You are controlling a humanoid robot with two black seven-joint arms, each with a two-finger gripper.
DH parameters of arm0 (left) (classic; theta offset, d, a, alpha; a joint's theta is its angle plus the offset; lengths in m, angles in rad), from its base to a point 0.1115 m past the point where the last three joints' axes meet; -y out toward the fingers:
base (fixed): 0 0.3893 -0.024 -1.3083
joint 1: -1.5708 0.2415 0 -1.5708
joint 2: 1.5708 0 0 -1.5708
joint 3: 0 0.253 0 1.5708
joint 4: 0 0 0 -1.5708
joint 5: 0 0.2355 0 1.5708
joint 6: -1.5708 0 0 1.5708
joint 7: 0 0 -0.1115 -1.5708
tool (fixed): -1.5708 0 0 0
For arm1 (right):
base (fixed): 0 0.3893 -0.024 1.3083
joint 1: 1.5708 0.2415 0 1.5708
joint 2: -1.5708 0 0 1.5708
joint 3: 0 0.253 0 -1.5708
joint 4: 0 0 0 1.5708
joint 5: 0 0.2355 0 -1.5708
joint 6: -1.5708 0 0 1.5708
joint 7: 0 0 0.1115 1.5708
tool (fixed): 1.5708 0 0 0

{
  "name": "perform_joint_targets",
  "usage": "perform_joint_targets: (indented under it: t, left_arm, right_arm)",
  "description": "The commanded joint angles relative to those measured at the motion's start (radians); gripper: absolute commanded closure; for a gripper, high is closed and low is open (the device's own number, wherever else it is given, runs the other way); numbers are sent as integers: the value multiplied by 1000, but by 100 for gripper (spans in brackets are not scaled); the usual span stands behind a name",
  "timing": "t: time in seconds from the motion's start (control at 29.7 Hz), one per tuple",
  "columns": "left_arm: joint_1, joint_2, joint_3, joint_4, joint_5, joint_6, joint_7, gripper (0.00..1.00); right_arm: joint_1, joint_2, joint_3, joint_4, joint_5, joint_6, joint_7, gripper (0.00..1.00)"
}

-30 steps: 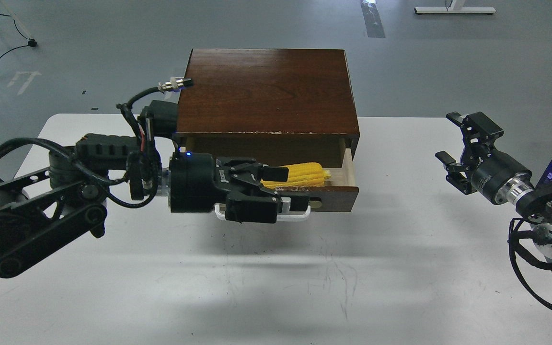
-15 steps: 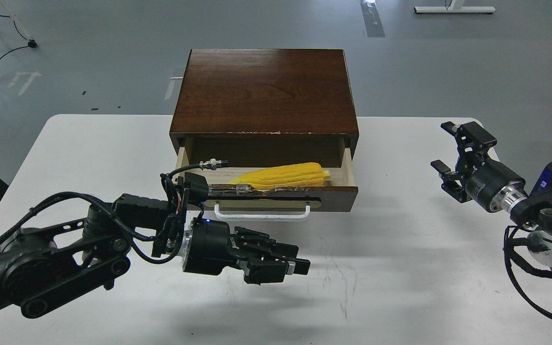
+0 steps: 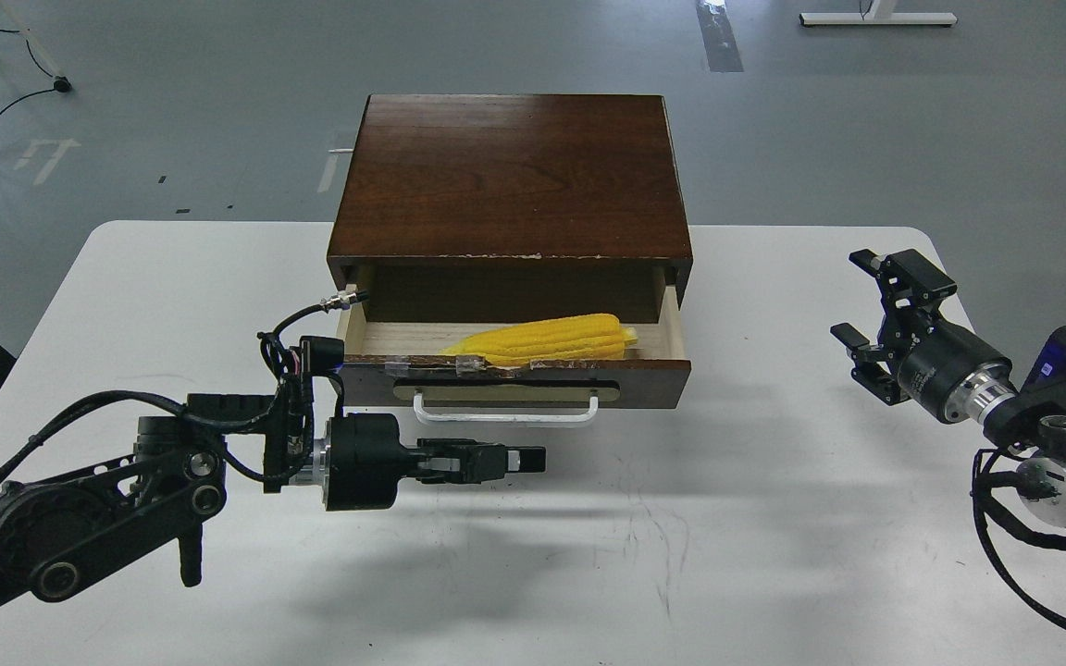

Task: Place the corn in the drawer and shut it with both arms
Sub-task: 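Position the left gripper against the drawer front near the handle, then push the drawer shut into the cabinet with the left gripper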

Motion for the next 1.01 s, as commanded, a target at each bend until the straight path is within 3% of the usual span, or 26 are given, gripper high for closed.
perform_joint_targets:
  t: [0.0, 0.98]
  left_arm:
    - [0, 1, -5, 15, -10, 0, 0, 100]
    - [0, -13, -60, 81, -50, 0, 0, 100]
  right_arm:
    - [-6, 8, 0, 0, 0, 0, 0, 0]
    - [-36, 37, 0, 5, 0, 0, 0, 0]
